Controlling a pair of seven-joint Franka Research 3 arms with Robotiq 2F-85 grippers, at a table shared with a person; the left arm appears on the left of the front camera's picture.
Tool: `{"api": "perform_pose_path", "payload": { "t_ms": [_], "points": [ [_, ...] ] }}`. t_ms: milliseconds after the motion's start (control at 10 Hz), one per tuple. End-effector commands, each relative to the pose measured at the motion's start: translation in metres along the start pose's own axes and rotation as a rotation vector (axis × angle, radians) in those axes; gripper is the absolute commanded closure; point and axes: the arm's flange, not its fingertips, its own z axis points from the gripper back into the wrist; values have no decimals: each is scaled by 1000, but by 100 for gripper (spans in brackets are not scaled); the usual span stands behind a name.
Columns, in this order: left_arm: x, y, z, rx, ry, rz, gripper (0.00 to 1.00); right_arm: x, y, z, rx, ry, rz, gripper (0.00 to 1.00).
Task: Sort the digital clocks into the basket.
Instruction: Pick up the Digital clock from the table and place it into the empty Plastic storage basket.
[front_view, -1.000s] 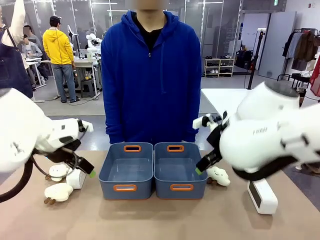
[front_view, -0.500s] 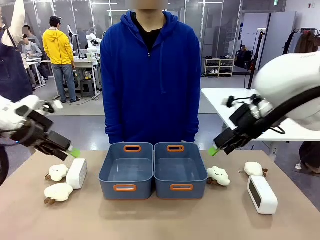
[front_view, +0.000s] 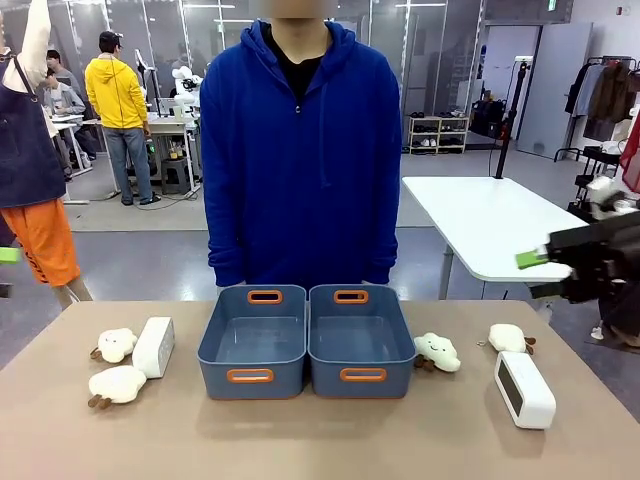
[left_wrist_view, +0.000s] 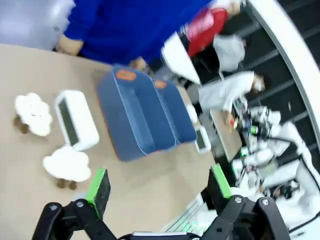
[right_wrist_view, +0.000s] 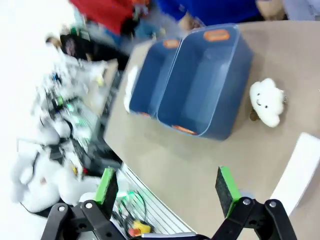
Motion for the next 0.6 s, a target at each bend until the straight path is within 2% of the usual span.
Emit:
{"api": "perform_pose_path", "payload": {
  "t_ms": [0, 300, 500],
  "points": [
    [-51, 2, 13, -10, -87, 10, 0, -25, -13, 13, 30, -140, -40, 0],
    [-62, 12, 30, 19, -147, 31, 0, -38, -36, 48, -5, -224, -111, 0],
    [-62, 13, 30, 53, -149, 48, 0, -41, -38, 49, -3, -241, -115, 0]
  ]
}}
